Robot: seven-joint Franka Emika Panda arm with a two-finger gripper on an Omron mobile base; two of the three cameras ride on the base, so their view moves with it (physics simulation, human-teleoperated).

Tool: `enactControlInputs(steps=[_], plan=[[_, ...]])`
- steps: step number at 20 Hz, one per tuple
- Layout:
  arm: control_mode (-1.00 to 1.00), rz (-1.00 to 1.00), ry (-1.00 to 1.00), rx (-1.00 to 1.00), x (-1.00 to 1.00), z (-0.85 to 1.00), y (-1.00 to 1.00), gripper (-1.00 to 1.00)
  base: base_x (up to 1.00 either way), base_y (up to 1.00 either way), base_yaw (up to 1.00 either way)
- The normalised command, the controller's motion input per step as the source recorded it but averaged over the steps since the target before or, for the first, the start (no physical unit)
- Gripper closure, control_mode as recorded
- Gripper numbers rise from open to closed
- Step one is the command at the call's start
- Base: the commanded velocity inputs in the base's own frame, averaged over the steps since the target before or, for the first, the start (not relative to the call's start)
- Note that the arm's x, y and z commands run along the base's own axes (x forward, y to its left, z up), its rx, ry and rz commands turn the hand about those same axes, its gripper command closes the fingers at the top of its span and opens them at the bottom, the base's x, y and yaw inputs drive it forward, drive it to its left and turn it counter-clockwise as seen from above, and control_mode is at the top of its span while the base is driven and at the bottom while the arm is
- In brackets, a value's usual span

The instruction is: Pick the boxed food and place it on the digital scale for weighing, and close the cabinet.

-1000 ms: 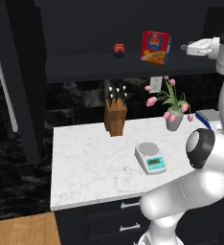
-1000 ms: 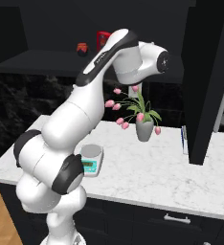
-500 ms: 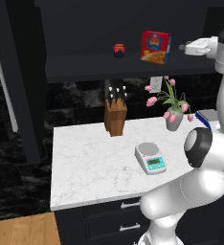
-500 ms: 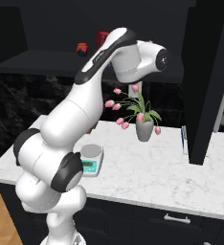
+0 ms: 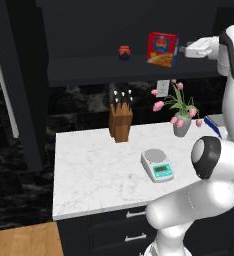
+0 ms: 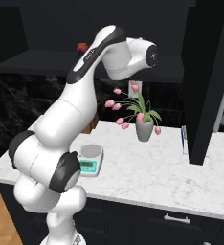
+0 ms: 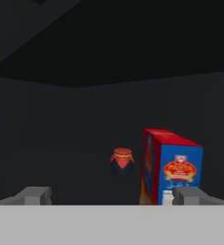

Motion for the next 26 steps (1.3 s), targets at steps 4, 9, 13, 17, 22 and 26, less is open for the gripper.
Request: enactControlInputs(steps=[4, 9, 13, 17, 22, 26], plan=[[-1.0, 0.0, 0.0, 0.0, 0.0, 0.0, 0.44, -1.0, 0.0, 0.0, 0.0], [-1.0, 0.0, 0.0, 0.0, 0.01, 0.0, 0.33, -1.0, 0.0, 0.0, 0.0], [-1.0, 0.0, 0.0, 0.0, 0.01, 0.0, 0.19, -1.0, 0.0, 0.0, 0.0], [-1.0, 0.0, 0.0, 0.0, 0.0, 0.0, 0.05, -1.0, 0.0, 0.0, 0.0], [-1.0, 0.0, 0.0, 0.0, -0.26, 0.0, -0.1, -1.0, 0.0, 0.0, 0.0], [-1.0, 0.0, 0.0, 0.0, -0.53, 0.0, -0.03, -1.0, 0.0, 0.0, 0.0]])
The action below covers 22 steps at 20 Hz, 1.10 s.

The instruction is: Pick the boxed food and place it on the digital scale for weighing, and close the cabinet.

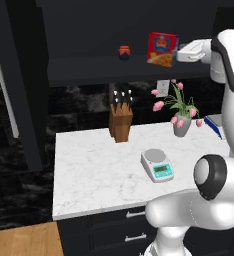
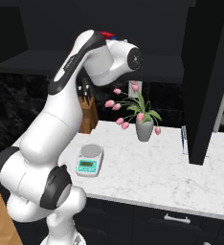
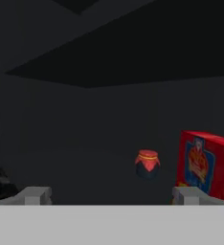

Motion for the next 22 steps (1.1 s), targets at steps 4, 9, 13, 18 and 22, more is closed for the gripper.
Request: enactControlInputs(steps=[4, 9, 13, 18, 22], plan=[[-1.0, 0.0, 0.0, 0.01, -0.12, 0.0, -0.4, -1.0, 0.0, 0.0, 0.0], [-1.0, 0.0, 0.0, 0.06, 0.0, 0.0, -0.75, -1.0, 0.0, 0.0, 0.0], [-1.0, 0.0, 0.01, 0.03, -0.01, 0.0, -0.34, -1.0, 0.0, 0.0, 0.0], [-1.0, -0.04, 0.04, 0.0, 0.31, 0.0, -0.08, -1.0, 0.0, 0.0, 0.0], [-1.0, -0.08, 0.08, 0.0, 0.4, 0.0, 0.0, -1.0, 0.0, 0.0, 0.0]])
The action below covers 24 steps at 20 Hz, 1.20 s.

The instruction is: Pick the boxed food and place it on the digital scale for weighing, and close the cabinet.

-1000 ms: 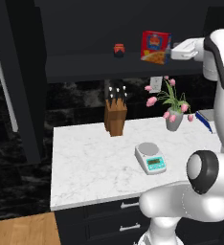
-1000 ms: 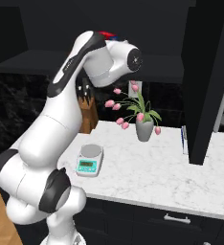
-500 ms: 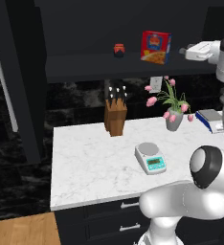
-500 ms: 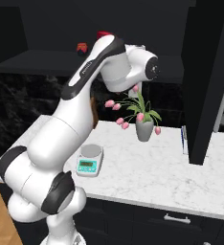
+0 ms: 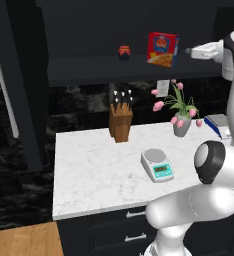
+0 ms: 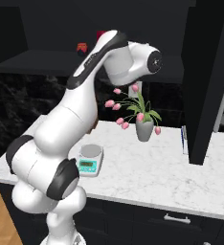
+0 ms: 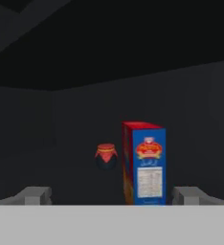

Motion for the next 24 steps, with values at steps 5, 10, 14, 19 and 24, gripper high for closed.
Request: enactControlInputs(steps=[5, 10, 14, 19, 24], plan=[[-1.0, -0.04, 0.05, -0.01, 0.25, -0.02, 0.25, -1.0, 0.0, 0.0, 0.0], [-1.0, -0.03, 0.0, -0.02, 0.23, 0.0, 0.28, -1.0, 0.0, 0.0, 0.0], [-1.0, 0.0, 0.0, 0.0, -0.05, 0.0, -0.22, -1.0, 0.0, 0.0, 0.0], [-1.0, 0.0, 0.0, 0.0, -0.01, 0.0, -0.06, -1.0, 0.0, 0.0, 0.0], [-1.0, 0.0, 0.01, 0.0, 0.1, 0.0, -0.37, -1.0, 0.0, 0.0, 0.0]])
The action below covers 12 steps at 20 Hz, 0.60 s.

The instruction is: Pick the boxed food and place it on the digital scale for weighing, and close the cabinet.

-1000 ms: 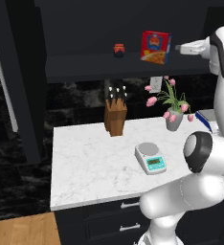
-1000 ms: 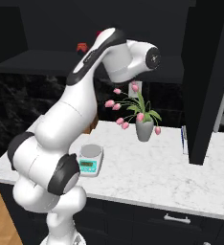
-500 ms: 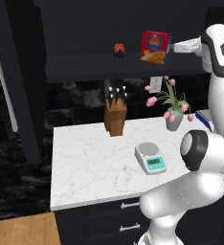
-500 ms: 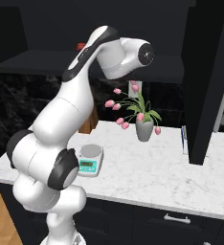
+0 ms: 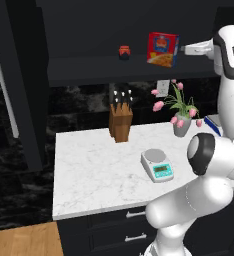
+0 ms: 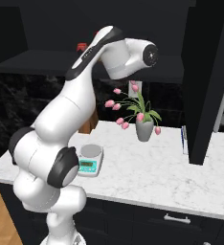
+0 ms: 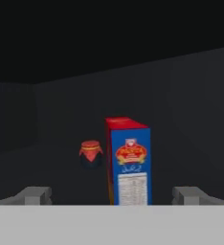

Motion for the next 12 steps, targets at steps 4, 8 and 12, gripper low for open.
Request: enactControlInputs(steps=[4, 8, 12], plan=[[-1.0, 0.0, 0.02, 0.0, 0.06, 0.0, -0.27, -1.0, 0.0, 0.0, 0.0], [-1.0, 0.0, -0.01, -0.01, 0.19, 0.0, 0.01, -1.0, 0.0, 0.0, 0.0], [-1.0, 0.0, 0.0, 0.0, 0.3, 0.0, -0.01, -1.0, 0.0, 0.0, 0.0]])
